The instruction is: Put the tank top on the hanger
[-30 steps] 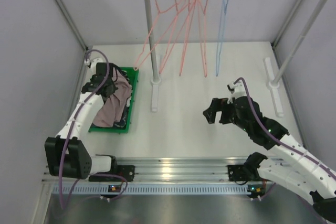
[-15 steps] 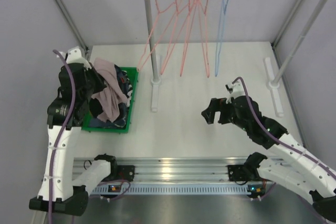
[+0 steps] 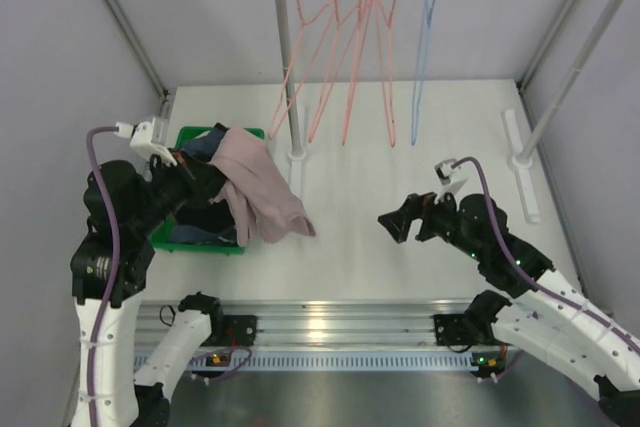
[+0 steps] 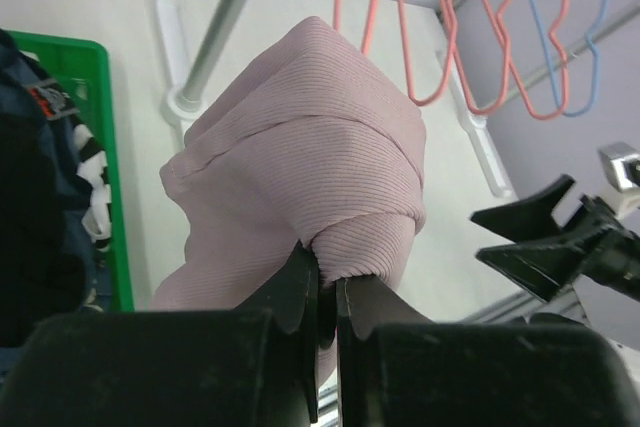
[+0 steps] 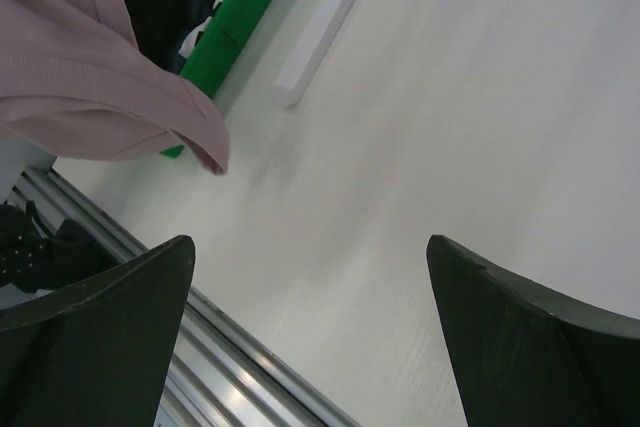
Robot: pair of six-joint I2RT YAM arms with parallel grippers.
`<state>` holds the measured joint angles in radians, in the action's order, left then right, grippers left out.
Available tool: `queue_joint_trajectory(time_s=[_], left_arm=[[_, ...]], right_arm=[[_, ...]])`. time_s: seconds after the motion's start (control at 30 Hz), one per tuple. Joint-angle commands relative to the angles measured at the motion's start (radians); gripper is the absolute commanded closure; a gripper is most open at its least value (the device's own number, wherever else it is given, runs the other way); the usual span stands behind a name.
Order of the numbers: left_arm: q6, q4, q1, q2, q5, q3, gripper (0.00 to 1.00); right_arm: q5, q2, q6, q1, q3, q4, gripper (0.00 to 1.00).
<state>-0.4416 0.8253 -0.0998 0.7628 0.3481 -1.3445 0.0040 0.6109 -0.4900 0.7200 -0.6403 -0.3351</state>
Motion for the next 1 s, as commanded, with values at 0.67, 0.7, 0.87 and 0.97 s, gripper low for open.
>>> queue_joint_trajectory(time_s=[0.67, 0.7, 0.87, 0.97], left_arm=[[-0.223, -0.273, -0.006, -0.140, 0.060, 0.429, 1.00], [-0.217, -0.258, -0.008, -0.134, 0.052, 0.424, 1.00], [-0.204, -0.235, -0.008, -0.112, 0.012, 0.420, 1.00], [-0.203, -0.232, -0.008, -0.120, -0.015, 0.426, 1.00]], right_arm=[[0.075, 0.153, -0.151, 0.240, 0.314, 0.536, 0.01], [0.117, 0.211, -0.144, 0.260, 0.314, 0.565, 0.01], [0.178, 0.452, -0.148, 0.355, 0.254, 0.771, 0.04], [0.203, 0.658, -0.153, 0.398, 0.180, 0.836, 0.07]])
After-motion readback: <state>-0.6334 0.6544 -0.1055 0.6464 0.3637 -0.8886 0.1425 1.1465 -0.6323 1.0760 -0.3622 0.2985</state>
